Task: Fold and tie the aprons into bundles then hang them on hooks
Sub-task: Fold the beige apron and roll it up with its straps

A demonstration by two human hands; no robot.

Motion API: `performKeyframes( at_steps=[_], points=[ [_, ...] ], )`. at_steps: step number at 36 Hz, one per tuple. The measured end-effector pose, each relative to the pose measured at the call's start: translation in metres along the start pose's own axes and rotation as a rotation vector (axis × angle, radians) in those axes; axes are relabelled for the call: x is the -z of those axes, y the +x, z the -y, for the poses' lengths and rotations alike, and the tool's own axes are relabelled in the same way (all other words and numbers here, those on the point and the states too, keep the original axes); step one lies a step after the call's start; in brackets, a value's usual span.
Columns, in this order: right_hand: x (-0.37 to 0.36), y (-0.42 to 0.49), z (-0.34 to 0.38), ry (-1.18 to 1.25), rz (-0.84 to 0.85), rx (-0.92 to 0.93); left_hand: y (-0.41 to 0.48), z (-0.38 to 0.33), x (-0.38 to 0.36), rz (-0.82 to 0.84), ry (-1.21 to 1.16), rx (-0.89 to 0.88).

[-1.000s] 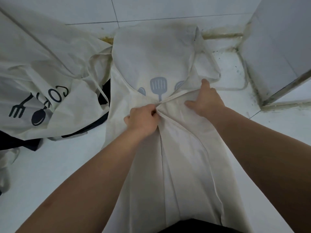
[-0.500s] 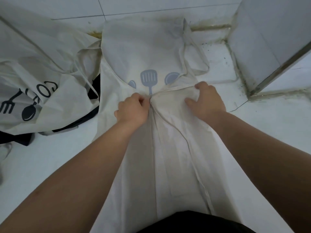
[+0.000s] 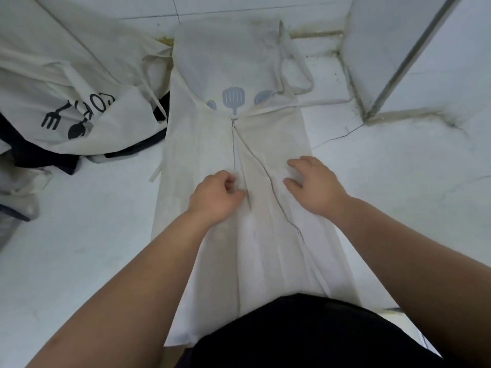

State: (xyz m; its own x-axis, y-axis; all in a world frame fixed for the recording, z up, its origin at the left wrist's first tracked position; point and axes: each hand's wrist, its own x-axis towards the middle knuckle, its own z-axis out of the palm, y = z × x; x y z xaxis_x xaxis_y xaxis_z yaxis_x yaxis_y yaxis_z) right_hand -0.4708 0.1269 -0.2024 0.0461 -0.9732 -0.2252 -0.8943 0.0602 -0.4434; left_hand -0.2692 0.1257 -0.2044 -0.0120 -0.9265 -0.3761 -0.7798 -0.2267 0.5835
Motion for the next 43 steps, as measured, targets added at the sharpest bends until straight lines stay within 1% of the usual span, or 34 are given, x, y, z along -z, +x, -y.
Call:
performKeyframes(
  at_steps=[3,5,7,10,14,20,23,26,29,30,34,36,37,39,43],
  points=[
    [0.000,-0.023,-0.003,0.063,-0.109,-0.071,-0.015,0.000,-0.002,-0.007,0.012,-0.046],
    [-0.005,-0.047,-0.004,0.078,-0.148,-0.141,-0.032,0.003,-0.006,0.003,0.029,-0.088],
    [-0.014,-0.074,-0.003,0.064,-0.142,-0.218,-0.052,0.007,-0.013,0.022,0.041,-0.119],
    [-0.027,-0.107,-0.002,-0.007,-0.125,-0.280,-0.077,0.013,-0.022,0.075,0.059,-0.124],
    [-0.043,-0.153,0.000,-0.021,-0.150,-0.309,-0.114,0.022,-0.037,0.103,0.090,-0.073],
    [-0.051,-0.194,-0.004,0.145,-0.230,-0.305,-0.146,0.019,-0.056,0.114,0.130,-0.003],
    [-0.048,-0.205,-0.005,0.272,-0.230,-0.314,-0.153,0.014,-0.064,0.080,0.158,0.056],
    [-0.045,-0.216,-0.008,0.354,-0.204,-0.313,-0.157,0.008,-0.071,0.111,0.139,0.132],
    [-0.042,-0.223,-0.011,0.436,-0.187,-0.345,-0.159,0.005,-0.074,0.087,0.038,0.138],
    [-0.041,-0.225,-0.012,0.460,-0.189,-0.356,-0.161,0.005,-0.074,0.070,-0.051,0.121],
    [-0.040,-0.227,-0.015,0.492,-0.184,-0.370,-0.170,0.017,-0.061,0.061,-0.555,0.057],
    [-0.040,-0.227,-0.013,0.505,-0.170,-0.365,-0.173,0.028,-0.054,0.038,-0.640,0.075],
    [-0.041,-0.226,-0.011,0.511,-0.158,-0.360,-0.174,0.035,-0.052,0.010,-0.613,0.072],
    [-0.043,-0.224,-0.005,0.534,-0.133,-0.342,-0.176,0.043,-0.050,-0.044,-0.470,0.040],
    [-0.049,-0.218,-0.001,0.529,-0.127,-0.316,-0.178,0.042,-0.052,-0.075,-0.208,-0.065]
  ],
)
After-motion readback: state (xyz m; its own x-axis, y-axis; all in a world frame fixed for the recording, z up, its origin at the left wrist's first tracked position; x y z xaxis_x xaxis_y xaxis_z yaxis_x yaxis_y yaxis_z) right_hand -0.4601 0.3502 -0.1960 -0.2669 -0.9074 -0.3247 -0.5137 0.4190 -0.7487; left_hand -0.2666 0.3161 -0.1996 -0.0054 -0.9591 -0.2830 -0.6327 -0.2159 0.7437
